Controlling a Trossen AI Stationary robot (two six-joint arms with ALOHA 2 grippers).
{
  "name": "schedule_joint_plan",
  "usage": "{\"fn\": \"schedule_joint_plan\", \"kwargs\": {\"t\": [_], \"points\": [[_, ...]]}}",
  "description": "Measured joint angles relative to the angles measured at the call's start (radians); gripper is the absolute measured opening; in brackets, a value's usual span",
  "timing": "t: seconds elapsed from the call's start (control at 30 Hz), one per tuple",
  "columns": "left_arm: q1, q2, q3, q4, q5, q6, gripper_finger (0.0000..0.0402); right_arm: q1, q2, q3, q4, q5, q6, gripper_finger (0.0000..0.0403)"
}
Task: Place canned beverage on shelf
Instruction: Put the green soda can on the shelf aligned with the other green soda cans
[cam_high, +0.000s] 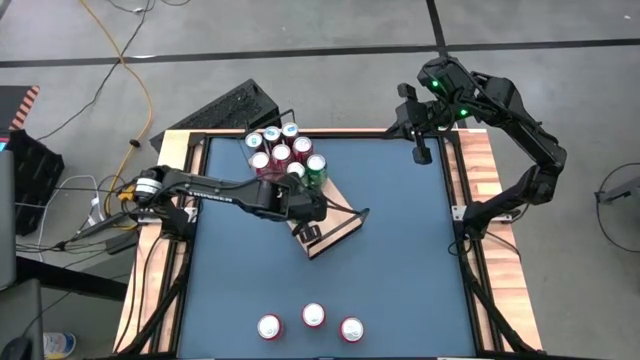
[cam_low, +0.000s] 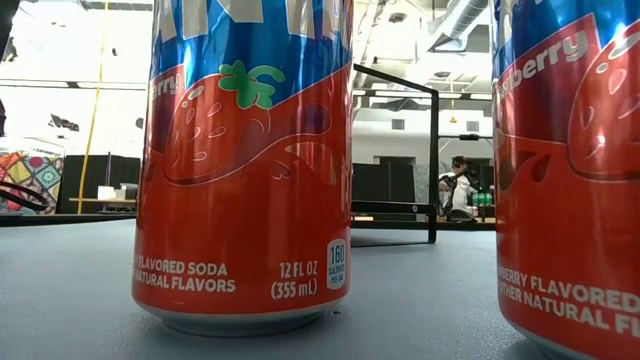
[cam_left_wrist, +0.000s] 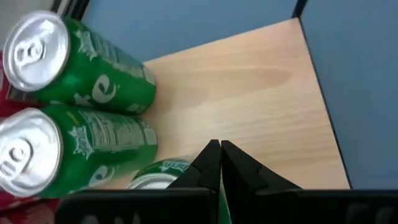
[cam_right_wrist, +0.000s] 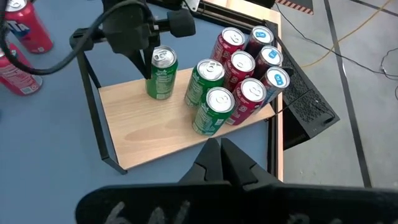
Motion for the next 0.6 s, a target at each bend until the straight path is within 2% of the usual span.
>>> {"fn": "schedule_joint_plan", "kwargs": {"t": [0.23,0.6], "points": [[-0.007,0.0,-0.028,-0.043,0.025,-0.074,0.0,0.0,0.0,0.0,0.0,0.0,0.0,0.0],[-0.023,0.0,-0.031,-0.186,-0.019,-0.1,0.0,0.0,0.0,0.0,0.0,0.001,-0.003,0.0]]}}
